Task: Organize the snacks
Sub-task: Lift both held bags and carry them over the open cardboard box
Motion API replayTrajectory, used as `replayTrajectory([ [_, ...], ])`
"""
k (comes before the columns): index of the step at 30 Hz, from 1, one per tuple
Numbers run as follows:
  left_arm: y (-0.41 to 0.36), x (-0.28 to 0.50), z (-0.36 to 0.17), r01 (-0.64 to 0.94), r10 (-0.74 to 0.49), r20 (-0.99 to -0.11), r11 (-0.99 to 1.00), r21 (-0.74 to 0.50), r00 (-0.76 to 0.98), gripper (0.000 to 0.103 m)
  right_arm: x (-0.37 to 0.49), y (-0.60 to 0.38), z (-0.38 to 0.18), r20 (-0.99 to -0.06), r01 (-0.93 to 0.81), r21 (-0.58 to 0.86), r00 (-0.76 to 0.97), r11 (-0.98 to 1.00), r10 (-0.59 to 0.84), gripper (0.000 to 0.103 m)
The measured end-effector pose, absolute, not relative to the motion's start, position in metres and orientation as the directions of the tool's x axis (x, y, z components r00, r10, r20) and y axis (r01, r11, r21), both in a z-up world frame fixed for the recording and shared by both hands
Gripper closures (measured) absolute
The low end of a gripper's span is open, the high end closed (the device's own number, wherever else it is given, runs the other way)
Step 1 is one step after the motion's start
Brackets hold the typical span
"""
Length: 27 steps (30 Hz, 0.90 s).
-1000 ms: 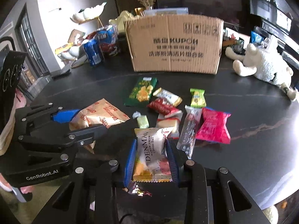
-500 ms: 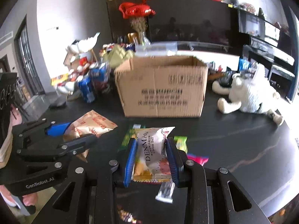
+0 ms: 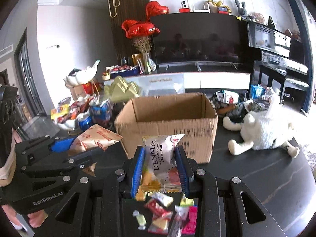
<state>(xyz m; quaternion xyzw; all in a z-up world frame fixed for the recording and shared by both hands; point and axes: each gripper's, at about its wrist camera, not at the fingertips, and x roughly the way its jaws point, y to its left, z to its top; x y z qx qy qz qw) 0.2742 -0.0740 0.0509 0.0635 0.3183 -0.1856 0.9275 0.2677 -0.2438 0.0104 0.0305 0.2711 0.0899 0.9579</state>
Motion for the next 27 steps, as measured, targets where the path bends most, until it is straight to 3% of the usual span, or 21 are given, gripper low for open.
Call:
replayTrajectory([
  [27,-0.093,0.388,0.063,0.360,-0.298,-0.625,0.932,-0.028,0.722,0.057,0.392,-0.267,0.024,-0.526,-0.151,0.169,0.822,0.974,0.219,0.069],
])
